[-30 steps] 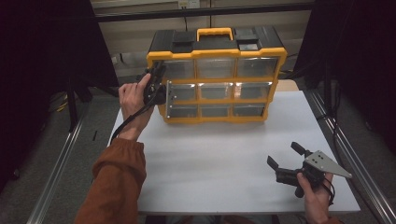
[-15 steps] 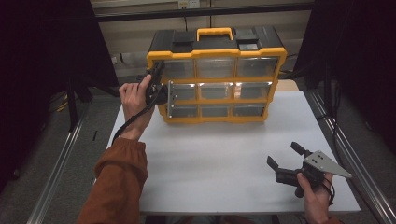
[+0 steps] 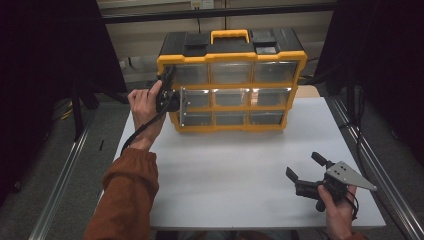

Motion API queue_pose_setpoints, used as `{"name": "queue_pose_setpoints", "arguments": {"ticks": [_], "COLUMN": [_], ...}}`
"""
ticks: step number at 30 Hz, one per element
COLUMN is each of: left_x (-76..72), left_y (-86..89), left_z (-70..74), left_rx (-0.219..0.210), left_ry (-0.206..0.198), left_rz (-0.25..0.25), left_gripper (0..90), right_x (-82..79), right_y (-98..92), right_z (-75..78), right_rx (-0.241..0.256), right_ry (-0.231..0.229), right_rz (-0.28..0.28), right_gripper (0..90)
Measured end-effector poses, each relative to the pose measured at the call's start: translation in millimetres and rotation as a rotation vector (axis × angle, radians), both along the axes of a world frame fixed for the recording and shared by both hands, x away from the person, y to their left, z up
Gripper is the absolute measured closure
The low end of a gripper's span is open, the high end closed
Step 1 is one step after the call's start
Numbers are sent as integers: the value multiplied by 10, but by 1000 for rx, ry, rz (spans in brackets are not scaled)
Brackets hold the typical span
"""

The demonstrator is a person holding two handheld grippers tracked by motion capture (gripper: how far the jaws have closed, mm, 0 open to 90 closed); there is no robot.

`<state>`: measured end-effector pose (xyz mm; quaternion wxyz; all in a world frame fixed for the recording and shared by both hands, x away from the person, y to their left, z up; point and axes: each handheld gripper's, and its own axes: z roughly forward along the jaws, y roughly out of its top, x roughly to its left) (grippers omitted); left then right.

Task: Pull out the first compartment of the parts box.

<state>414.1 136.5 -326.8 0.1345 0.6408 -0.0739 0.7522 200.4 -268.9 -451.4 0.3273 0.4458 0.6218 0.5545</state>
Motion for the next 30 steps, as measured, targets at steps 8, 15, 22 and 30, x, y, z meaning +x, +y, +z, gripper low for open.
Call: {"name": "queue_pose_setpoints", "arguments": {"ticks": [8,15,22,30], "left_x": [-24,-51,-88,-145], "left_y": [6,25,20,30], "left_z": [0,17,13,10], "left_rx": [5,27,17,9], "left_ry": [-4,-8,-6,-14], "left_rz": [-3,-18,-8,-15], "left_gripper": [824,822,822,821], "right_x": [-1,-7,-7,-2], "right_y": [-4,-14,0,-4], "right_z": [2,4,7,4], "right_rx": [2,3,3,3], "right_ry": [0,-8,-8,-11], "right_rz": [-4,-8,-4,-1], "right_gripper": [0,0,0,0]}}
